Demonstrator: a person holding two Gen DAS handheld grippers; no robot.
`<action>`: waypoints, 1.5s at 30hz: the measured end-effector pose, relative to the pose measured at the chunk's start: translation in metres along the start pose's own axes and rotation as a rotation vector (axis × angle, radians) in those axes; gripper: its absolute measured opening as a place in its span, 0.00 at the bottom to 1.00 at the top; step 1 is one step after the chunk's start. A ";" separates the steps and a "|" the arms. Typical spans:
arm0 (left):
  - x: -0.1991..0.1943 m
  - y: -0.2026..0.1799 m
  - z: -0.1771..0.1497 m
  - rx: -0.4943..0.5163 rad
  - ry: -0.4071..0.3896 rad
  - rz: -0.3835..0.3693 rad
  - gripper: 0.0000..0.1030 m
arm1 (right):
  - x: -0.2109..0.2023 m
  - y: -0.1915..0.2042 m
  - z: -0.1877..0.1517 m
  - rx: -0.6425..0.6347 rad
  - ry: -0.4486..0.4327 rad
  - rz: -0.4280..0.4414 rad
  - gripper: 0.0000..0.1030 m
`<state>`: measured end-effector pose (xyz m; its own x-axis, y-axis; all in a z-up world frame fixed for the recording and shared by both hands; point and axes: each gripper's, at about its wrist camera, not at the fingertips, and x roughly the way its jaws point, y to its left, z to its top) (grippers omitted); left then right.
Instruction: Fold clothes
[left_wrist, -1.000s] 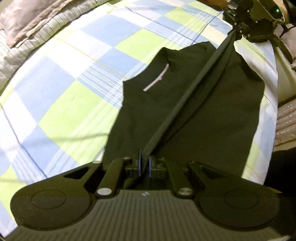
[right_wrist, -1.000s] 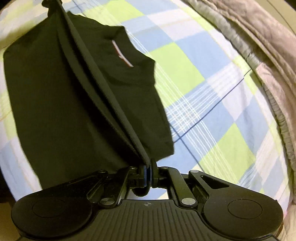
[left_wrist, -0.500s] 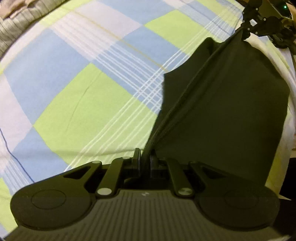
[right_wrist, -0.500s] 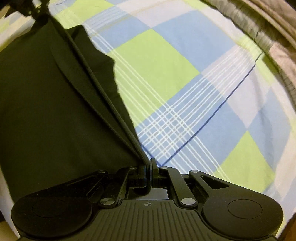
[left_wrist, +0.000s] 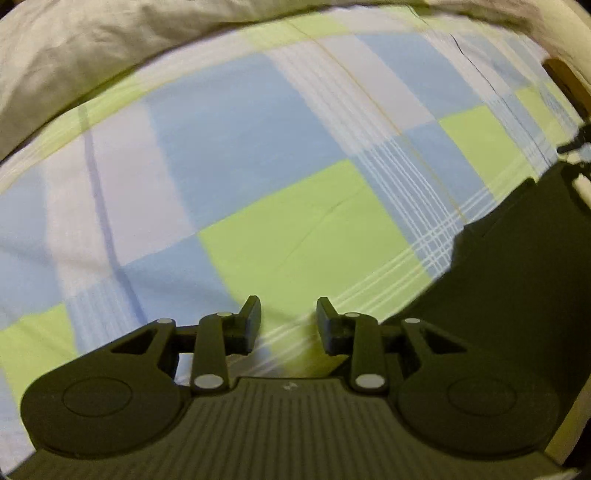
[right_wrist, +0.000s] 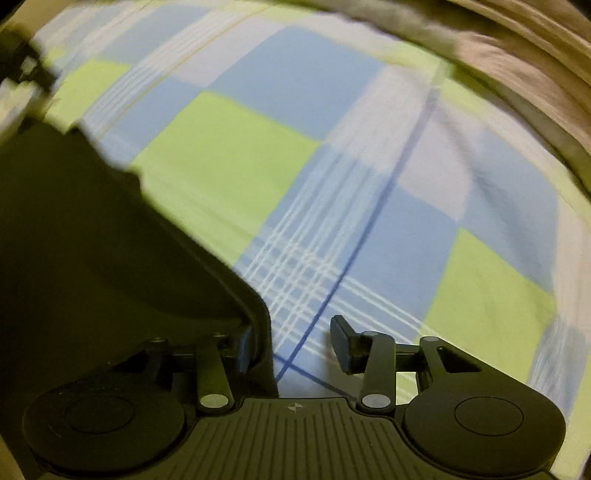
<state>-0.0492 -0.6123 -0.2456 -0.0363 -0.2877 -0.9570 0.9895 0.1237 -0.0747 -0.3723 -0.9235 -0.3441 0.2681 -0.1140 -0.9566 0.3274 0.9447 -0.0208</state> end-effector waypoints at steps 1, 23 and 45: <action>-0.004 0.001 -0.007 -0.022 -0.005 -0.007 0.27 | -0.003 -0.002 -0.002 0.038 -0.009 -0.004 0.42; 0.002 -0.024 -0.068 -0.109 -0.034 -0.071 0.05 | -0.001 0.003 -0.052 0.588 -0.070 0.074 0.36; -0.078 -0.118 -0.182 -0.155 0.025 -0.027 0.34 | -0.088 0.153 -0.117 0.497 -0.197 0.101 0.71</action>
<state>-0.1883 -0.4314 -0.2132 -0.0683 -0.2693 -0.9606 0.9546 0.2622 -0.1414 -0.4518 -0.7327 -0.2970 0.4695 -0.1313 -0.8731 0.6674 0.7002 0.2536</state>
